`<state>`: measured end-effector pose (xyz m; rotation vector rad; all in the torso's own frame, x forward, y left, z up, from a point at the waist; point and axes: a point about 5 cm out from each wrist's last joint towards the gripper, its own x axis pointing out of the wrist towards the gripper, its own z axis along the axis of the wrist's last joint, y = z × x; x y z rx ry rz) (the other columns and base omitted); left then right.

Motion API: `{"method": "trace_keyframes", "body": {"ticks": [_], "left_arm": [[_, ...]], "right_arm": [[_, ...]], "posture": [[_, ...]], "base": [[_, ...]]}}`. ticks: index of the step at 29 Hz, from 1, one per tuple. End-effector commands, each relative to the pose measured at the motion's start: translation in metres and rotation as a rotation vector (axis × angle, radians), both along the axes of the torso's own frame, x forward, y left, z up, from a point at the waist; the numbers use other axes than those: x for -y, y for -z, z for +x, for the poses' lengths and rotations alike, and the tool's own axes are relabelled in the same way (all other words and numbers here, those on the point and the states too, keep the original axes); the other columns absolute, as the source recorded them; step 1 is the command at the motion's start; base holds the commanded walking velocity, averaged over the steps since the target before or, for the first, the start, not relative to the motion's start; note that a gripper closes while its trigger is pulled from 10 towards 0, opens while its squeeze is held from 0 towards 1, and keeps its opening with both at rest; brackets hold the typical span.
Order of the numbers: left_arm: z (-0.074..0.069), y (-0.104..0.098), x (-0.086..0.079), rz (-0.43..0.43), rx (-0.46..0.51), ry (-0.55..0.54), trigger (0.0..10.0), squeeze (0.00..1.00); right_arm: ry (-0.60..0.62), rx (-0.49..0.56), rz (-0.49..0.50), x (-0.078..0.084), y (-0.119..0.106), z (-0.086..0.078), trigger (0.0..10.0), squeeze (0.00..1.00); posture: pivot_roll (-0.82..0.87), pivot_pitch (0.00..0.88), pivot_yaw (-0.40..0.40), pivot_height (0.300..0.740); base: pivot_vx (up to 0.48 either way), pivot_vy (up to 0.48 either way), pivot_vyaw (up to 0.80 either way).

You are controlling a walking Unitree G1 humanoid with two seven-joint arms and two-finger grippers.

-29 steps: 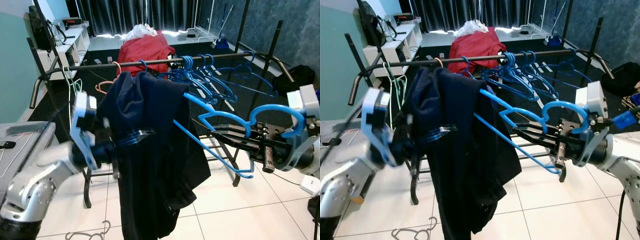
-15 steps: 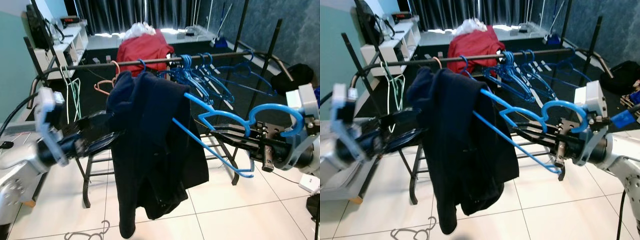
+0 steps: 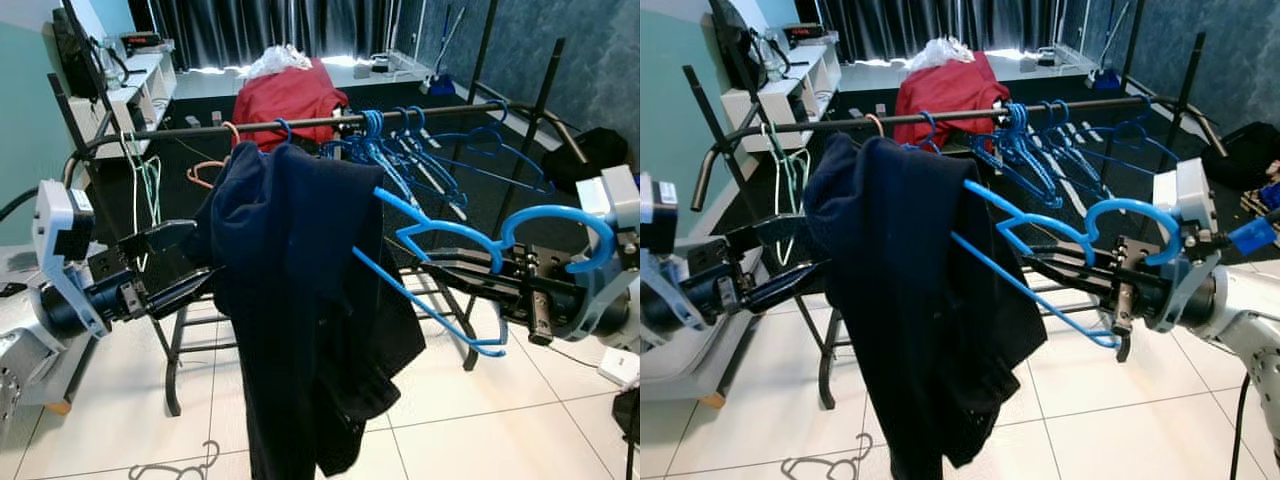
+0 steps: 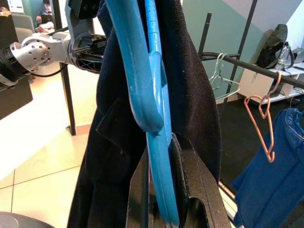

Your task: Hang hanger

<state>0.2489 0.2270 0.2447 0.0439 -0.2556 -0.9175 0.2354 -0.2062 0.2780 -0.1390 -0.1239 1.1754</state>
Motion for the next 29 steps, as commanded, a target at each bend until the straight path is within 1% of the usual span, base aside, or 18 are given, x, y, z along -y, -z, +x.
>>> {"method": "trace_keyframes", "body": {"ticks": [1, 2, 4, 5, 7, 8, 9, 10, 11, 12, 16, 17, 19, 22, 24, 25, 28, 29], "left_arm": [[0.0, 0.003, 0.002, 0.006, 0.001, 0.004, 10.0, 0.0], [-0.002, 0.004, 0.006, 0.003, -0.002, 0.035, 10.0, 0.0], [-0.002, 0.004, 0.006, 0.003, -0.002, 0.035, 10.0, 0.0], [-0.007, 0.004, 0.016, -0.023, -0.011, 0.104, 10.0, 0.0], [-0.007, 0.004, 0.016, -0.023, -0.011, 0.104, 10.0, 0.0], [-0.013, 0.005, 0.026, -0.048, -0.018, 0.178, 10.0, 0.0], [-0.013, 0.005, 0.026, -0.048, -0.018, 0.178, 10.0, 0.0], [-0.02, 0.006, 0.038, -0.085, -0.027, 0.263, 10.0, 0.0], [-0.02, 0.006, 0.038, -0.085, -0.027, 0.263, 10.0, 0.0], [-0.025, 0.007, 0.049, -0.115, -0.035, 0.328, 10.0, 0.0], [-0.028, 0.007, 0.056, -0.135, -0.038, 0.37, 10.0, 0.0], [-0.03, 0.007, 0.062, -0.152, -0.04, 0.402, 10.0, 0.0], [-0.03, 0.008, 0.066, -0.161, -0.04, 0.412, 10.0, 0.0], [-0.02, 0.011, 0.08, -0.159, -0.041, 0.364, 10.0, 0.0], [-0.02, 0.011, 0.08, -0.159, -0.041, 0.364, 10.0, 0.0], [-0.017, 0.012, 0.083, -0.155, -0.04, 0.341, 10.0, 0.0], [0.005, 0.021, 0.091, -0.092, -0.062, 0.17, 10.0, 0.0], [0.005, 0.021, 0.091, -0.092, -0.062, 0.17, 10.0, 0.0]], "right_arm": [[-0.031, 0.029, 0.005, -0.003, -0.006, -0.004, 0.0, 0.0], [-0.035, 0.031, 0.008, -0.004, -0.007, -0.004, 0.0, 0.0], [-0.035, 0.031, 0.008, -0.004, -0.007, -0.004, 0.0, 0.0], [-0.04, 0.034, 0.012, -0.005, -0.008, -0.003, 0.0, 0.0], [-0.04, 0.034, 0.012, -0.005, -0.008, -0.003, 0.0, 0.0], [-0.045, 0.036, 0.016, -0.006, -0.008, -0.003, 0.0, 0.0], [-0.045, 0.036, 0.016, -0.006, -0.008, -0.003, 0.0, 0.0], [-0.05, 0.036, 0.019, -0.007, -0.008, -0.002, 0.0, 0.0], [-0.05, 0.036, 0.019, -0.007, -0.008, -0.002, 0.0, 0.0], [-0.053, 0.036, 0.021, -0.008, -0.009, -0.002, 0.0, 0.0], [-0.054, 0.035, 0.021, -0.008, -0.009, -0.002, 0.0, 0.0], [-0.053, 0.035, 0.021, -0.008, -0.009, -0.002, 0.0, 0.0], [-0.05, 0.036, 0.02, -0.008, -0.009, -0.002, 0.0, 0.0], [-0.048, 0.035, 0.023, -0.009, -0.009, -0.003, 0.0, 0.0], [-0.048, 0.035, 0.023, -0.009, -0.009, -0.003, 0.0, 0.0], [-0.049, 0.035, 0.025, -0.009, -0.009, -0.003, 0.0, 0.0], [-0.05, 0.034, 0.028, -0.009, -0.009, -0.003, 0.0, 0.0], [-0.05, 0.034, 0.028, -0.009, -0.009, -0.003, 0.0, 0.0]], "posture": [[-0.06, 0.0, 0.035, 0.74], [-0.05, 0.0, 0.034, 0.74], [-0.05, 0.0, 0.034, 0.74], [-0.05, 0.0, 0.033, 0.74], [-0.05, 0.0, 0.033, 0.74], [-0.05, 0.0, 0.031, 0.74], [-0.05, 0.0, 0.031, 0.74], [-0.05, 0.0, 0.029, 0.74], [-0.05, 0.0, 0.029, 0.74], [-0.05, 0.0, 0.028, 0.74], [-0.05, 0.0, 0.028, 0.74], [-0.06, 0.0, 0.029, 0.74], [-0.06, 0.0, 0.031, 0.74], [-0.06, 0.0, 0.034, 0.74], [-0.06, 0.0, 0.034, 0.74], [-0.06, 0.0, 0.034, 0.74], [-0.06, 0.0, 0.033, 0.74], [-0.06, 0.0, 0.033, 0.74]], "base": [[0.0, 0.0, 0.0], [0.0, 0.0, 0.0], [0.0, 0.0, 0.0], [0.0, 0.0, 0.0], [0.0, 0.0, 0.0], [0.0, 0.0, 0.0], [0.0, 0.0, 0.0], [0.0, 0.0, 0.0], [0.0, 0.0, 0.0], [0.0, 0.0, 0.0], [0.0, 0.0, 0.0], [0.0, 0.0, 0.0], [0.0, 0.0, 0.0], [0.0, 0.0, 0.0], [0.0, 0.0, 0.0], [0.0, 0.0, 0.0], [0.0, 0.0, 0.0], [0.0, 0.0, 0.0]]}}
